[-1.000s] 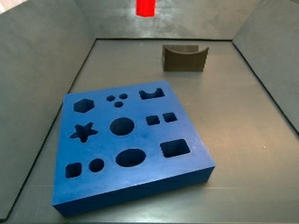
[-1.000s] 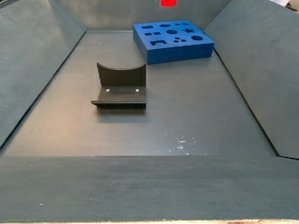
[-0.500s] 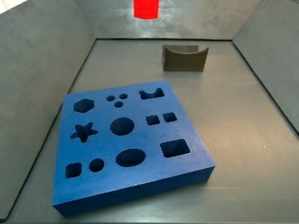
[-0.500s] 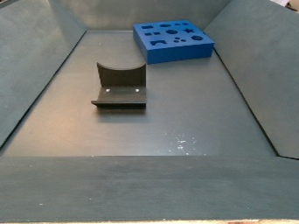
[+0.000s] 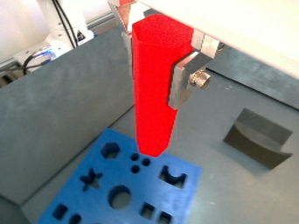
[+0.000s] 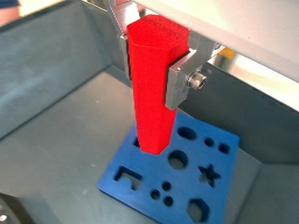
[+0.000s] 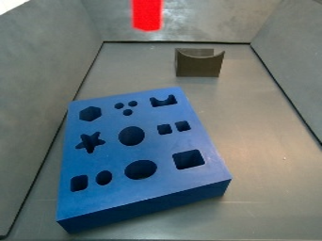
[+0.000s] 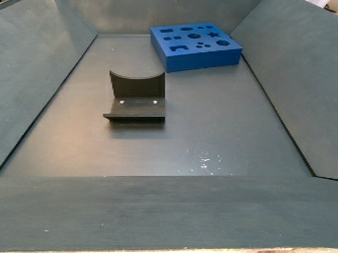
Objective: Pick up the hexagon object. Move up. Move to above the board. Insert the hexagon object.
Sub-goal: Insert the hexagon object.
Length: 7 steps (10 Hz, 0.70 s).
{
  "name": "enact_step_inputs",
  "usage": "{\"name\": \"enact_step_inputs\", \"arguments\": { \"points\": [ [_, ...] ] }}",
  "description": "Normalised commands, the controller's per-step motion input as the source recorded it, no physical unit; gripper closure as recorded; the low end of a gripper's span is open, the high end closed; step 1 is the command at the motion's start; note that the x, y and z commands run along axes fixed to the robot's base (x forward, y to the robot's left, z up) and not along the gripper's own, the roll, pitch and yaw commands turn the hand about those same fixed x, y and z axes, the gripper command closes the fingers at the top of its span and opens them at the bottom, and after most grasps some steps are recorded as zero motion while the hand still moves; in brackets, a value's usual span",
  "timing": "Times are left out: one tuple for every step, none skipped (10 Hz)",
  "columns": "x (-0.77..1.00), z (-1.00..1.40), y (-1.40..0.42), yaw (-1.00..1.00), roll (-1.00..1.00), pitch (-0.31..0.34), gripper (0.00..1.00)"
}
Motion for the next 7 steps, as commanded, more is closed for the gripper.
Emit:
{"name": "enact_step_inputs", "arguments": {
  "points": [
    [-0.34,-0.70,-0.13,0.00,-0.01,-0.023,1.00],
    [-0.38,-0.96,-0.10,0.52,-0.02,0.000,1.00],
    [-0.16,-0.82,-0.22,0.75,0.02,0.109,1.00],
    [-0.19,-0.78,-0.18,0.74,0.00,0.099,1.00],
    [-0.35,-0.53,-0.12,0.59,-0.04,0.000,1.00],
    [0.01,-0.07,0.19,0.00,-0.02,0.000,1.00],
    [-0.12,-0.38,0.34,0.90,0.00,-0.050,1.00]
  ]
}}
